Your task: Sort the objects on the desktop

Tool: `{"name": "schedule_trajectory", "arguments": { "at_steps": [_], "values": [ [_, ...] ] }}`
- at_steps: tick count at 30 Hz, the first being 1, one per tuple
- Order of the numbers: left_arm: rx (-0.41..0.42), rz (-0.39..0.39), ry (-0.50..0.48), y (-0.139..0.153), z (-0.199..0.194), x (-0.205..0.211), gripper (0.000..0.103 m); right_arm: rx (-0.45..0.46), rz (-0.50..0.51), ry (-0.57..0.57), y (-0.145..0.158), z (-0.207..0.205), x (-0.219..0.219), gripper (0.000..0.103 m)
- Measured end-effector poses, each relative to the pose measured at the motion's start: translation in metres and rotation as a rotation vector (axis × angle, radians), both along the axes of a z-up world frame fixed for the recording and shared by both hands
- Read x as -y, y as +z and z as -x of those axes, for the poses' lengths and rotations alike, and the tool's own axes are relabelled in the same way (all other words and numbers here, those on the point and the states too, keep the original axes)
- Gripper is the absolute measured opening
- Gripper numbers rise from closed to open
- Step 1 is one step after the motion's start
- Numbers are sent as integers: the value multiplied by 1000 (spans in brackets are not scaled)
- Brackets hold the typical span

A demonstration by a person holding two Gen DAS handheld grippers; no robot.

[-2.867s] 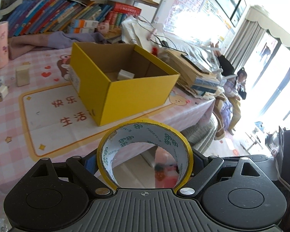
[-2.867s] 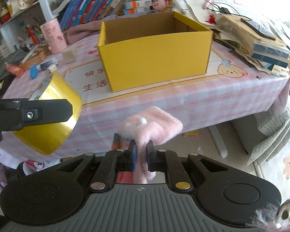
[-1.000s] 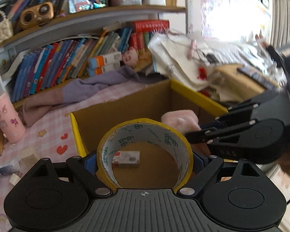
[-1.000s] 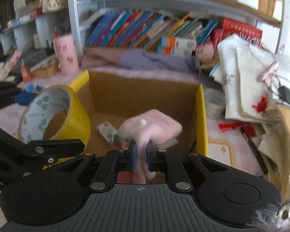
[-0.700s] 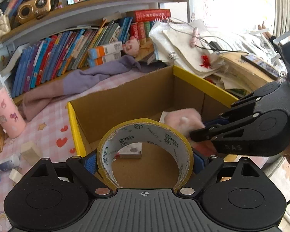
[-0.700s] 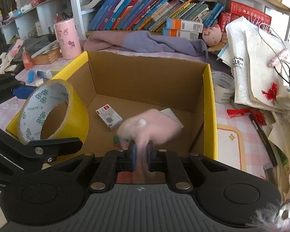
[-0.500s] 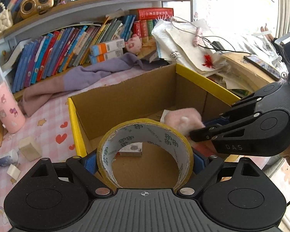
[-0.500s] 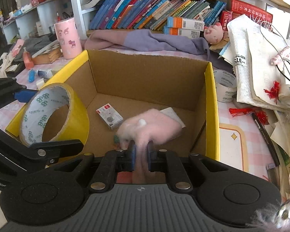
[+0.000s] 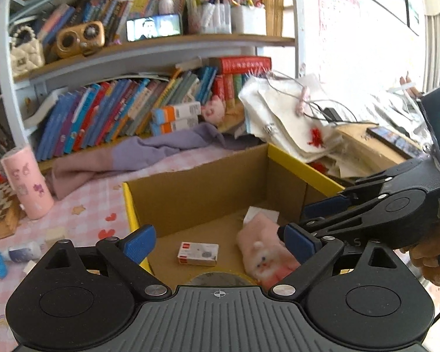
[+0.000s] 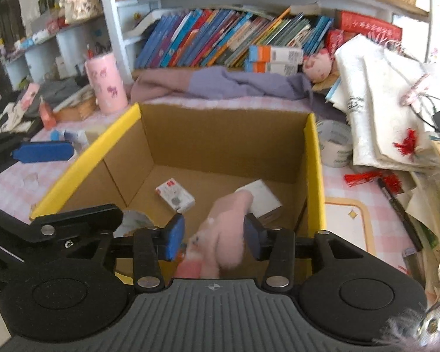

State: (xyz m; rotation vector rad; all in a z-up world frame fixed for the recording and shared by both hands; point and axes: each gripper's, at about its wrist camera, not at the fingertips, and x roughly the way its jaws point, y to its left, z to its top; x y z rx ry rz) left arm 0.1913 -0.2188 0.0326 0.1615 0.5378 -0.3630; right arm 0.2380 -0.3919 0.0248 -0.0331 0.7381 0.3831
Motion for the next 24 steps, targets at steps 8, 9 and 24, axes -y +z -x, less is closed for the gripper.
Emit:
{"name": "schedule_trajectory", "arguments": {
  "at_steps": [8, 9, 24],
  "values": [
    [6, 36, 53, 10, 26, -11, 96, 24, -39, -54, 10, 23, 11, 44],
    [8, 42, 63, 12, 29, -13, 96, 24, -45, -59, 10, 26, 12, 45],
    [-29, 119, 104, 5, 65, -41, 96, 91, -27, -183, 19, 79, 10, 51]
  ]
}}
